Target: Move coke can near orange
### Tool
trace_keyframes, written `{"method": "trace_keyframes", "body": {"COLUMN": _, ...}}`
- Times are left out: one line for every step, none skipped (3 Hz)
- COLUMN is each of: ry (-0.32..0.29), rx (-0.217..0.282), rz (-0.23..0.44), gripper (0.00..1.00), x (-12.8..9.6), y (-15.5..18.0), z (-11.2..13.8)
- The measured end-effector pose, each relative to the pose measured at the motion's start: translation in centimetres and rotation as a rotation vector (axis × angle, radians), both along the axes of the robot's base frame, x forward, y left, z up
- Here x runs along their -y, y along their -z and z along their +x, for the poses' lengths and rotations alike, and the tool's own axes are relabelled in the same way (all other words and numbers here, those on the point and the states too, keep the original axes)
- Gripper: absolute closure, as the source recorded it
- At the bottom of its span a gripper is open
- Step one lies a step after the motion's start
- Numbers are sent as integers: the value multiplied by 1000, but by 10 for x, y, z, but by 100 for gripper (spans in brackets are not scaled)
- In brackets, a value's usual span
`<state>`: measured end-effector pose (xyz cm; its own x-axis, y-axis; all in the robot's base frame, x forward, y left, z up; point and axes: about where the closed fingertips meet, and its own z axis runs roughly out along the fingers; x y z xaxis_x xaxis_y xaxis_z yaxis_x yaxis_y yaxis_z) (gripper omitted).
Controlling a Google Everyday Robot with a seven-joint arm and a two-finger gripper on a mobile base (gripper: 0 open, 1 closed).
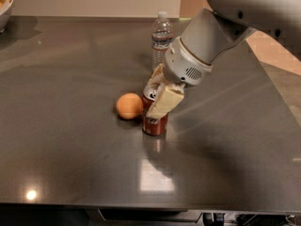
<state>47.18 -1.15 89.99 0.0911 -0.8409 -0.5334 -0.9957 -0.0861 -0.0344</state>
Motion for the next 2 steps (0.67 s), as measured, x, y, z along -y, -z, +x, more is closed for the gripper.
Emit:
{"method": "trace_keyframes", "body": {"ry": -1, "rx": 2, "rz": -1, "gripper": 12, "x": -1, "y": -1, "z": -1}}
{"method": "trace_keyframes", "body": {"ry": -3, "rx": 5, "rz": -1, "gripper": 0, "x": -2, "y": -1, "z": -1}}
